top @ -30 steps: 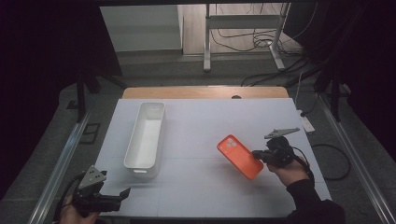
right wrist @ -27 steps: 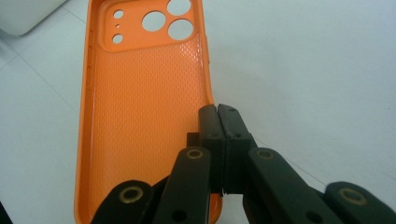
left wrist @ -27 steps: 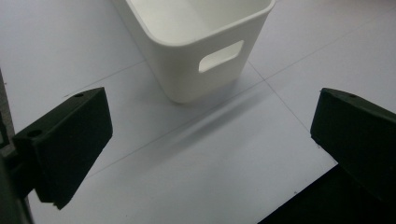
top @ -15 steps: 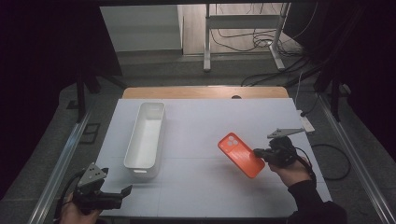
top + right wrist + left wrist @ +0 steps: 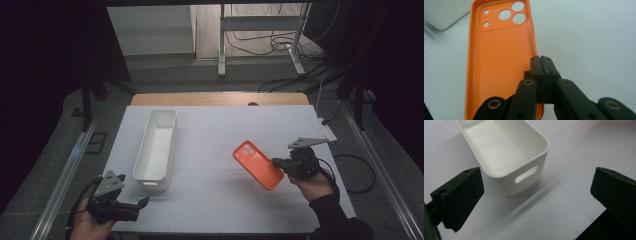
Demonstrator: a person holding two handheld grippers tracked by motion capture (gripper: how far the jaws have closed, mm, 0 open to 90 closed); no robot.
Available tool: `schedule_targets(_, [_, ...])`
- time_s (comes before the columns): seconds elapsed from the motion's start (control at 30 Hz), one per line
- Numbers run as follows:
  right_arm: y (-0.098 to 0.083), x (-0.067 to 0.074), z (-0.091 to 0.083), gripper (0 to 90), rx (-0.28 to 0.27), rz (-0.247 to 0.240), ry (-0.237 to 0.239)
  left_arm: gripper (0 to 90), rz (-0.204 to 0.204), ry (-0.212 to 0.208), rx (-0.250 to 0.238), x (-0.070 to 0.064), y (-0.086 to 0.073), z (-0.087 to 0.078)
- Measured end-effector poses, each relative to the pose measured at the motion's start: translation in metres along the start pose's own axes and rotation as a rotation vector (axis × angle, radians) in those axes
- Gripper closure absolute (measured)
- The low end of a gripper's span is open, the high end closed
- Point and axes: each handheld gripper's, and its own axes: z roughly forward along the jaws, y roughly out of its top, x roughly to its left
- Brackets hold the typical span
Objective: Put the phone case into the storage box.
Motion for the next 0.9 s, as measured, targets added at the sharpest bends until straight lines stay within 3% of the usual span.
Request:
schedule_targets(0.2, [0.001, 0.002, -0.003, 88.9, -0.021, -0.001, 0.002, 0.0, 0.022, -0.023, -0.004, -0.003, 0.009, 0.005])
schedule_targets(0.7, [0.005, 0.008, -0.009, 89.0, -0.066, -0.023, 0.002, 0.0, 0.006, -0.096, -0.015, -0.005, 0.035, 0.02])
schedule_targets(0.9, [0.006, 0.01, -0.009, 89.0, -0.076, -0.029, 0.003, 0.0, 0.019, -0.118, -0.013, -0.006, 0.046, 0.028])
